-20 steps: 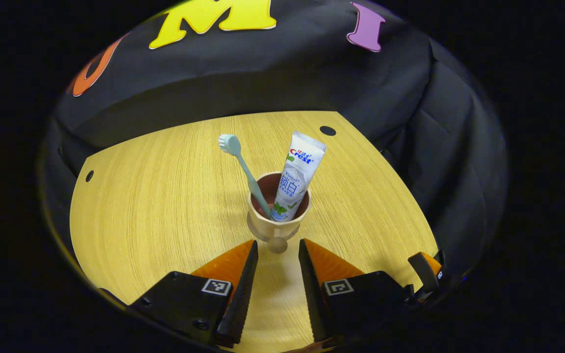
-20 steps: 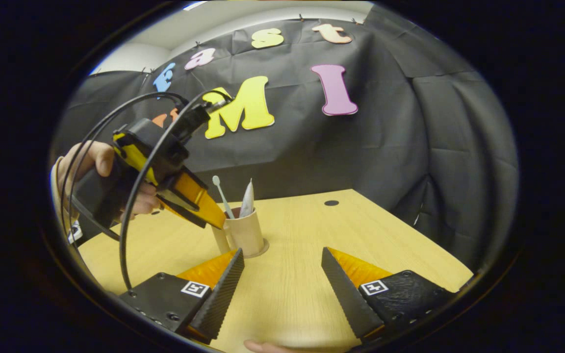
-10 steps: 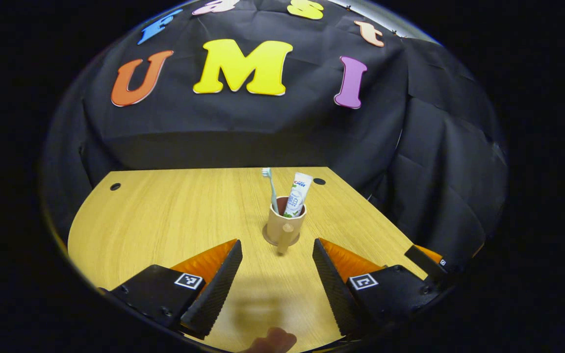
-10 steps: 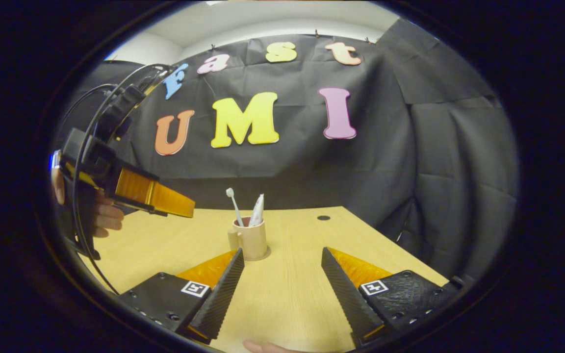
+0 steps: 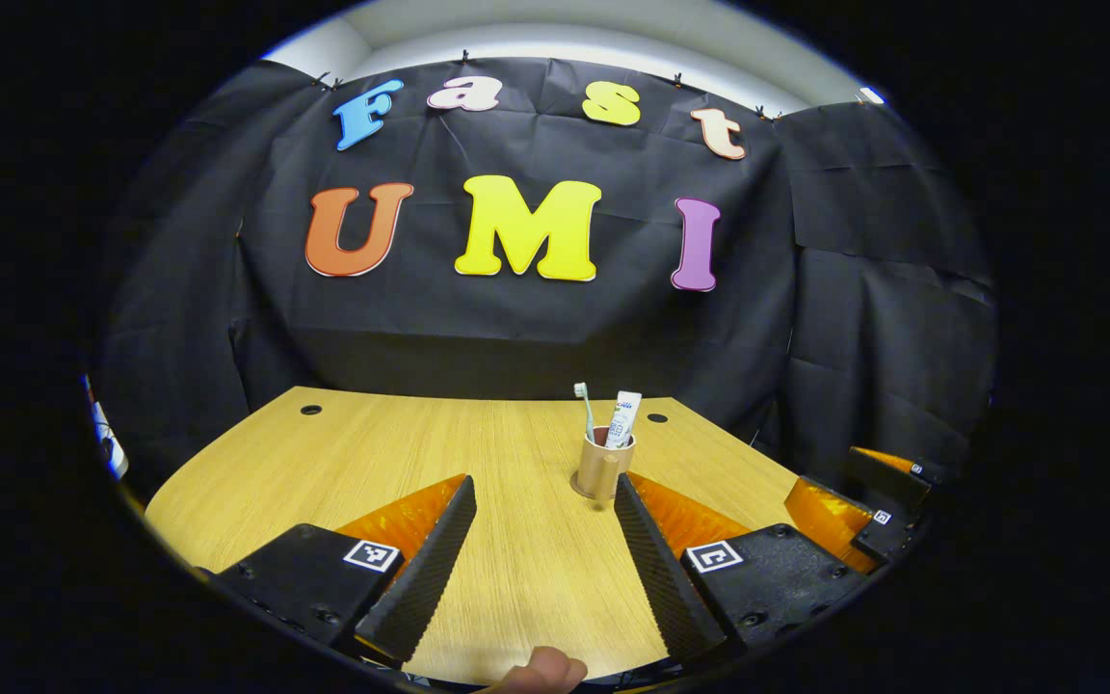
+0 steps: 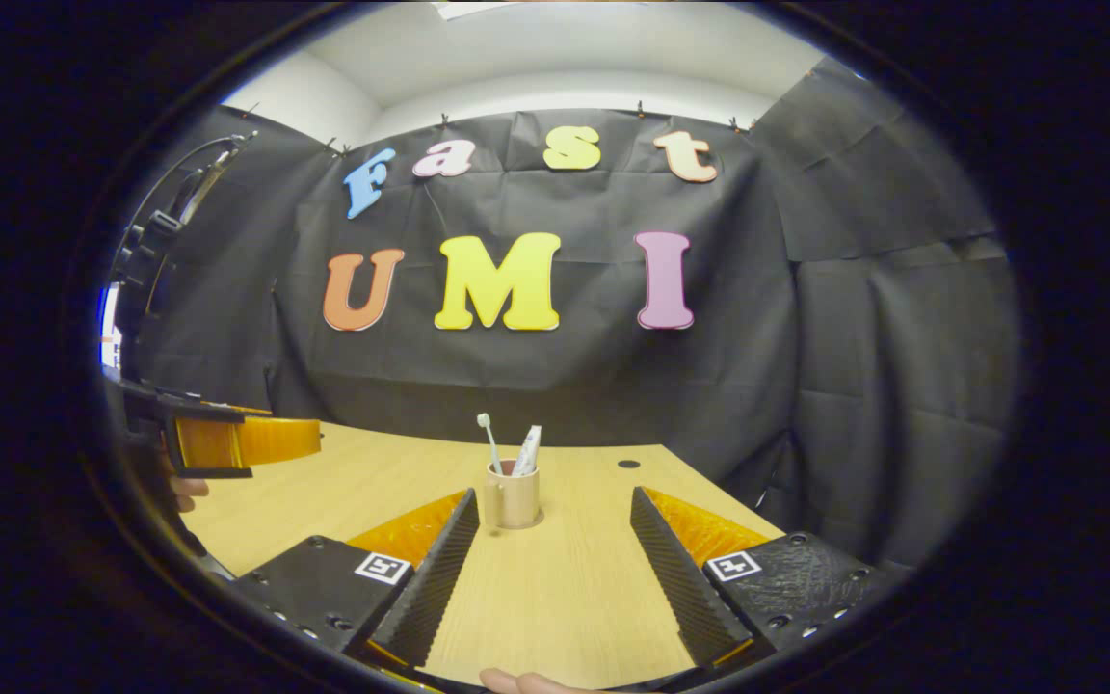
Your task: Put the toothbrush and toothpaste on the desktop into the cup, then pick up the cup and place it on the coaster on the desktop.
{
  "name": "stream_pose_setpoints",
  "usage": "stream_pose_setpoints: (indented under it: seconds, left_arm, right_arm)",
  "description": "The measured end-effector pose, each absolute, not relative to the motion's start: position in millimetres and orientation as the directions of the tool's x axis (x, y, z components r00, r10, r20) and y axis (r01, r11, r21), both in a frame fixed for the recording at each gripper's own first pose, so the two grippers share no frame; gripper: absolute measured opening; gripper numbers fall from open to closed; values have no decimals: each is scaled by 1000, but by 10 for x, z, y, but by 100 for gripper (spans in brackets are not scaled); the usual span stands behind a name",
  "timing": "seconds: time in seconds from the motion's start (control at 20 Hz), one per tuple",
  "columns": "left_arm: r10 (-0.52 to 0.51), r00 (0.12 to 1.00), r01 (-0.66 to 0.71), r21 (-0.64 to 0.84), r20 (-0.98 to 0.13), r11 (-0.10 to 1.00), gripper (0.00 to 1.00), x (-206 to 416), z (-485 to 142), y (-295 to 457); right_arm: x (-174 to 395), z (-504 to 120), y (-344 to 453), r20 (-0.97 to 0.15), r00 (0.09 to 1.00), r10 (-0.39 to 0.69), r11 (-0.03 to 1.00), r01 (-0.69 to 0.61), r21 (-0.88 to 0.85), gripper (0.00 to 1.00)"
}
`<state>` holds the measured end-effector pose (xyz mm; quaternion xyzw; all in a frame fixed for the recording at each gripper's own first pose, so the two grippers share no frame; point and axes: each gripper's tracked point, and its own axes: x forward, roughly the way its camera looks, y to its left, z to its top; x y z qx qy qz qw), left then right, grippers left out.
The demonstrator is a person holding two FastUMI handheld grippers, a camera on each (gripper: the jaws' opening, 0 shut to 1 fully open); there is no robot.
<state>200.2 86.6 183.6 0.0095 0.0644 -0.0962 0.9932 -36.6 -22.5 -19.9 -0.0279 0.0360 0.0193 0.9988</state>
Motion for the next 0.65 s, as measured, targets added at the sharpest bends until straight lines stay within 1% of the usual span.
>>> stream_pose_setpoints:
  seconds: [0.2, 0.25, 0.35, 0.45, 0.55, 0.65]
  left_arm:
    - [-153, 985, 154, 19, -77, 988, 92, 1848, 1822, 1002]
    - [-151, 986, 152, 11, -70, 988, 92, 1792, 1804, 1011]
    - [-141, 987, 141, -8, -75, 990, 92, 1771, 1746, 1079]
    - [-125, 989, 124, -13, -85, 992, 92, 1801, 1695, 1163]
    - [-118, 989, 118, -12, -86, 993, 93, 1803, 1684, 1204]
    - [-117, 989, 118, 3, -90, 993, 93, 1799, 1659, 1206]
  right_arm:
    - [-453, -58, -318, -35, 999, 23, 1000, -23, -18, 93]
    - [-470, -34, -333, -27, 999, 21, 1000, -21, -8, 94]
    - [-459, 7, -376, -6, 1000, 7, 1000, -7, -29, 93]
    - [-432, -30, -380, -9, 1000, -4, 998, 3, -65, 93]
    - [-443, -44, -307, -14, 1000, 11, 998, -12, -59, 94]
    - [-447, -62, -260, -13, 1000, 19, 998, -19, -57, 93]
